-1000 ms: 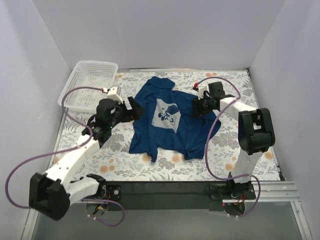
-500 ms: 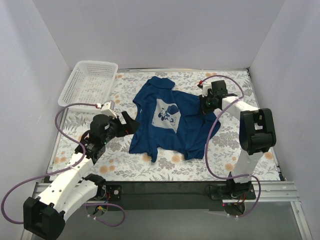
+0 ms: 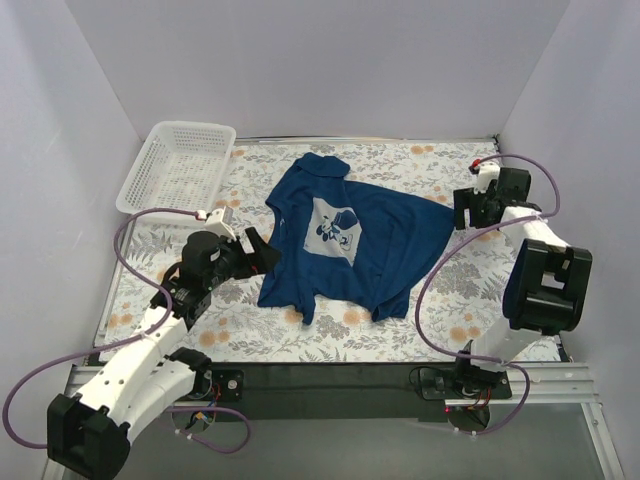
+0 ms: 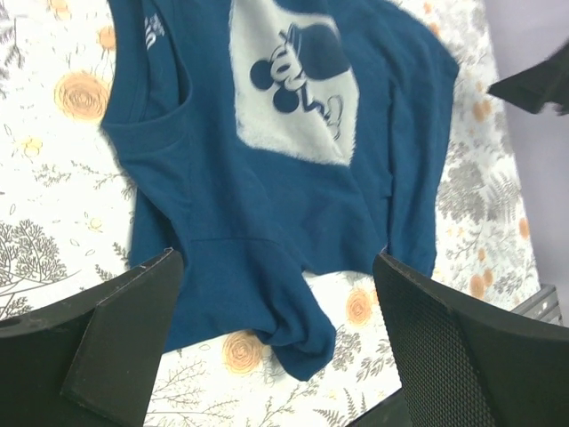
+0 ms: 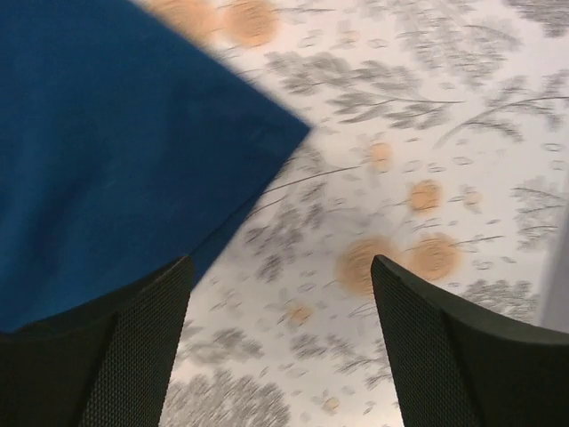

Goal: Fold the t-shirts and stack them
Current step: Flatten the tshirt out

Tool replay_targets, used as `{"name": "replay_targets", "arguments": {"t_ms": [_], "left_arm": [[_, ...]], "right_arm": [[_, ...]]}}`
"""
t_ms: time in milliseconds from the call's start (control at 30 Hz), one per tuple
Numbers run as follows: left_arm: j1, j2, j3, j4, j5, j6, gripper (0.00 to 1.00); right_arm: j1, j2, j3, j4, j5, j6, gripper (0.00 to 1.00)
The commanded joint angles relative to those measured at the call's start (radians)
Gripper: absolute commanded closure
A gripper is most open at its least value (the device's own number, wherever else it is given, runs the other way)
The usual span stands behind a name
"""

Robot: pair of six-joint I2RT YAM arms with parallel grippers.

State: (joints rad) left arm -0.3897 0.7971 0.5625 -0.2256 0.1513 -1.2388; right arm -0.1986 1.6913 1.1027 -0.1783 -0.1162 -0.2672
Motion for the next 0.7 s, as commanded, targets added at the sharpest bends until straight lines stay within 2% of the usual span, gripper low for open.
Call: {"name": "replay_targets", "arguments": {"t_ms": [0,67,100,133,167,233,267,333,367,433,500,667], "left_arm": [[0.005,0.054,0.008,-0.04,0.033,0.006,0.19],[0.005,0.102,0.013,-0.064,0.043,0.002,0.21],[0.003,0.115,0.016,-0.073,0.047,0.001,0.24],[0.003,0.126,0.019,-0.093,0.044,-0.01,0.25],[0.003,0.149,0.019,-0.101,0.048,-0.01,0.25],[0.003,0.163,0.02,-0.119,0.057,-0.007,0.26],[0.003,0.174,0.022,-0.124,0.062,-0.005,0.26],[0.002,0.182,0.017,-0.135,0.067,-0.007,0.27],[0.003,0.186,0.014,-0.142,0.062,-0.023,0.27],[0.003,0.2,0.013,-0.161,0.051,-0.045,0.27],[0.003,0.212,0.004,-0.165,0.028,-0.08,0.29],[0.003,0.263,0.005,-0.184,-0.035,-0.168,0.32]], "right_arm": [[0.011,-0.169,-0.046,-0.053,-0.316,-0.142,0.27],[0.019,-0.231,-0.075,-0.204,-0.484,-0.257,0.27],[0.027,-0.235,-0.072,-0.298,-0.677,-0.332,0.29],[0.045,-0.237,-0.06,-0.393,-0.739,-0.487,0.29],[0.103,-0.234,-0.055,-0.608,-0.775,-0.6,0.3],[0.18,-0.245,-0.087,-0.761,-0.797,-0.88,0.29],[0.259,-0.284,-0.113,-0.785,-0.765,-0.936,0.29],[0.323,-0.335,-0.177,-0.785,-0.741,-1.06,0.27],[0.379,-0.385,-0.237,-0.783,-0.741,-1.18,0.27],[0.434,-0.421,-0.274,-0.768,-0.746,-1.269,0.25],[0.53,-0.432,-0.293,-0.735,-0.731,-1.273,0.26],[0.72,-0.424,-0.337,-0.505,-0.576,-1.138,0.28]]}}
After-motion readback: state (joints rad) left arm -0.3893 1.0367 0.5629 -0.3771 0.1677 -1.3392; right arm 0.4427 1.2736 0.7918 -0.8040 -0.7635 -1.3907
